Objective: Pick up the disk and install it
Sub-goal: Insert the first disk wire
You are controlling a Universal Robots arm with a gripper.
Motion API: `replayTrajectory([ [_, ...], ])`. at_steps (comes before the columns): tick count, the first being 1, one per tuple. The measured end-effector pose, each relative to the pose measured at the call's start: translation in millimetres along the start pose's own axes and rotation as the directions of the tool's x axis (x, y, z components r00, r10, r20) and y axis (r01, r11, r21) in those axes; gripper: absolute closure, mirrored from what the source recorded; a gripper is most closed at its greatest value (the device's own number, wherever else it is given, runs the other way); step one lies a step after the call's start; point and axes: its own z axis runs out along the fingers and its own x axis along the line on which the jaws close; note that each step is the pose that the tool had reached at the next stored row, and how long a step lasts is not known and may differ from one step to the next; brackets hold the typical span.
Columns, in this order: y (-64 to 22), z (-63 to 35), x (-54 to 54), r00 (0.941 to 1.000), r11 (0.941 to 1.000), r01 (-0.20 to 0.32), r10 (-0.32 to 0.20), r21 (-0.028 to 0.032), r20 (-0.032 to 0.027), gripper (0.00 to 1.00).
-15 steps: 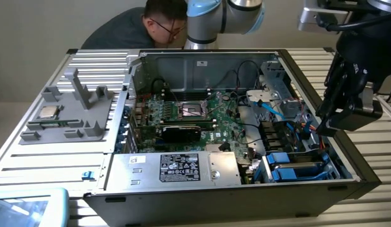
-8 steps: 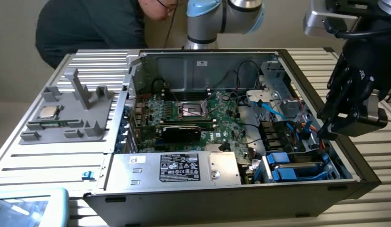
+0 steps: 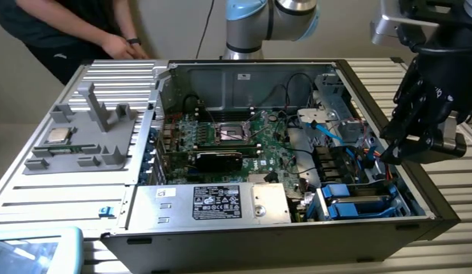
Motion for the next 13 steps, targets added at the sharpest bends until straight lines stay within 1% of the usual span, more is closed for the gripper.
replayTrajectory([
  [3,-0.4,0.3,-0.1,0.9987,0.9987,0.051,-0.051,-0.0061,-0.0006,0.56],
  [5,-0.7,0.4,-0.2,0.9962,0.9961,0.087,-0.087,-0.0105,-0.0011,0.56],
  [7,-1.7,0.5,-0.5,0.9938,0.9937,0.111,-0.111,-0.0134,-0.0007,0.56],
  [10,-3.9,0.5,-1.5,0.9916,0.9915,0.129,-0.129,-0.0164,0.0052,0.56],
  [12,-4.3,0.8,-1.6,0.9882,0.9880,0.153,-0.153,-0.0196,0.0062,0.56],
  [13,-4.4,1.2,-1.6,0.9853,0.9851,0.171,-0.171,-0.0217,0.0064,0.56],
])
